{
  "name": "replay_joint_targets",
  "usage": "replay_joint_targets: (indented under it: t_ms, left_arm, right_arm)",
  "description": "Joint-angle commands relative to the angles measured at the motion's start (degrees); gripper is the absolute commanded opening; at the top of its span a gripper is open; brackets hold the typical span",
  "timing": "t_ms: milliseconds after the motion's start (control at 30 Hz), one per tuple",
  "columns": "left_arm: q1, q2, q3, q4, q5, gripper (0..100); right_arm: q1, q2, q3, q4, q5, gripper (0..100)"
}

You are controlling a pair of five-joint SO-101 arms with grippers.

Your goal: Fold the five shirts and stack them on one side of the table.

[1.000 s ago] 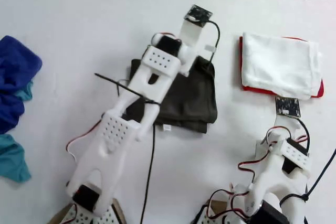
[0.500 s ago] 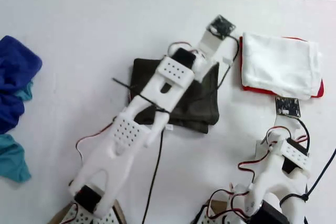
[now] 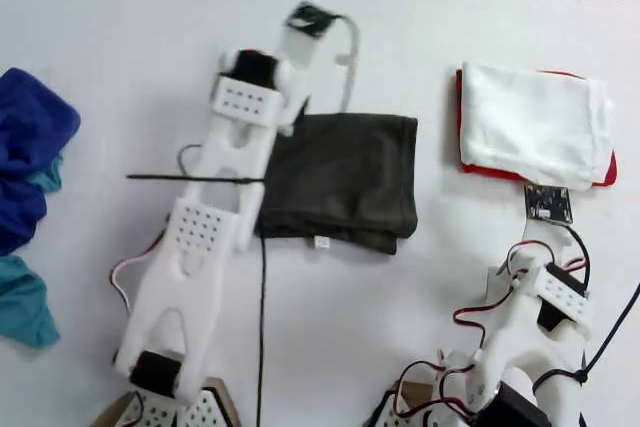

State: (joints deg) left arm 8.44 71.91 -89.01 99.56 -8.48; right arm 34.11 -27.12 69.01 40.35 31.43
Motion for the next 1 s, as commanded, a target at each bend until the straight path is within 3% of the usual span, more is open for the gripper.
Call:
replay_joint_targets:
  t_ms: [0, 333, 467, 967]
  left_arm:
    - [-1.93, 3.08, -2.24, -1.05, -0.62, 3]
    - [-6.86, 8.35, -6.46, -5.45, -0.62, 3]
    - [-9.05, 8.44, -6.46, -3.60, -0.62, 3]
    - [-4.92, -4.92, -6.46, 2.90, -0.18, 3]
  right_arm:
    - [-0.84, -1.54, 0.00, -0.84, -0.44, 1.9]
    - [-0.75, -1.54, 0.00, -0.84, -0.44, 1.9]
    - [-0.75, -1.54, 0.00, -0.84, -0.44, 1.9]
    - [-0.75, -1.54, 0.00, -0.84, -0.35, 1.9]
